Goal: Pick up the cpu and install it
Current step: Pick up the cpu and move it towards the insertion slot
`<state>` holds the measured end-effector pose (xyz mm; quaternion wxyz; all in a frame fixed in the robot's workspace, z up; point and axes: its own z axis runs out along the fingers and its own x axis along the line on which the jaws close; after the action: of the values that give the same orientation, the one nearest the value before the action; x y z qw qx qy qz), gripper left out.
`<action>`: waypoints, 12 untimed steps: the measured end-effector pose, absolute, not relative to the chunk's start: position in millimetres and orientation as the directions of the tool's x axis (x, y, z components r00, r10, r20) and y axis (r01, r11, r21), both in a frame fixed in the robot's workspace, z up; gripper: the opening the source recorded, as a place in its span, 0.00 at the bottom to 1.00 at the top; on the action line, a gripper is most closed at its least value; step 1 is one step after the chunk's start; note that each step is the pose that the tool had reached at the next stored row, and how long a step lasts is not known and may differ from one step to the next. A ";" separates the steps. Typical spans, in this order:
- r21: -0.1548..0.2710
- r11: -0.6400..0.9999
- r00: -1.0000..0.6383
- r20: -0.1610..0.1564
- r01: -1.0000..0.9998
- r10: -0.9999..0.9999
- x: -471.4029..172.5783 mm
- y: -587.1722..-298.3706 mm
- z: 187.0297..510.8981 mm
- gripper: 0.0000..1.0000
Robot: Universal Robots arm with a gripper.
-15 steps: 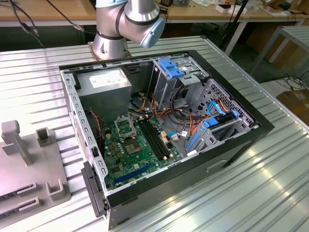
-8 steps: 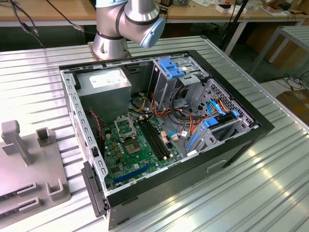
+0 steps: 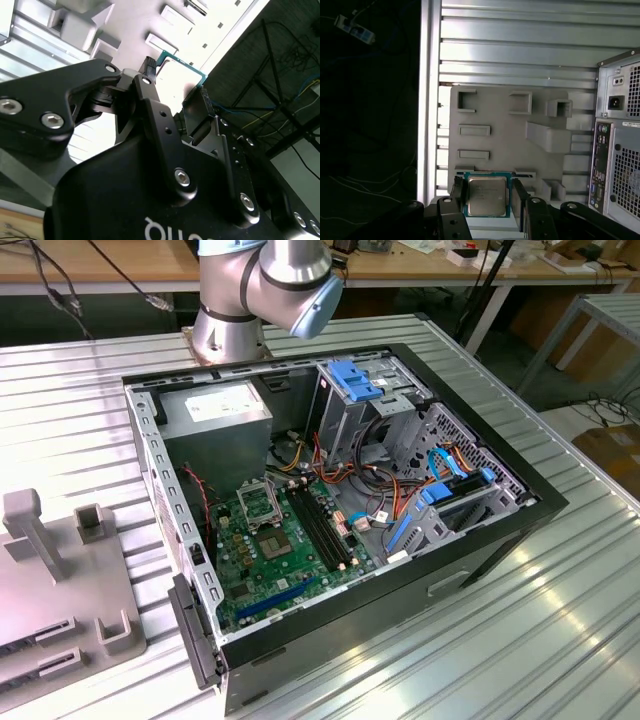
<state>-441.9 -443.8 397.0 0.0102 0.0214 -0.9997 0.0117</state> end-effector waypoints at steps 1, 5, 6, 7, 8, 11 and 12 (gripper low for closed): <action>-0.023 0.999 -0.999 0.021 -0.043 -0.042 -440.5 -443.8 397.0 0.47; -0.023 0.999 -0.999 0.021 -0.043 -0.043 -435.2 -443.8 397.0 0.47; -0.023 0.999 -0.999 0.021 -0.043 -0.043 -433.9 -443.8 397.0 0.47; -0.023 0.999 -0.999 0.021 -0.043 -0.043 -431.2 -443.8 397.0 0.47; -0.023 0.999 -0.999 0.021 -0.043 -0.043 -429.6 -443.8 396.9 0.47; -0.023 0.999 -0.999 0.021 -0.043 -0.043 -425.9 -443.8 396.9 0.47; -0.023 0.999 -0.999 0.021 -0.043 -0.043 -425.0 -443.8 397.0 0.47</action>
<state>-425.0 -443.8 397.0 0.0102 0.0214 -0.9997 0.0117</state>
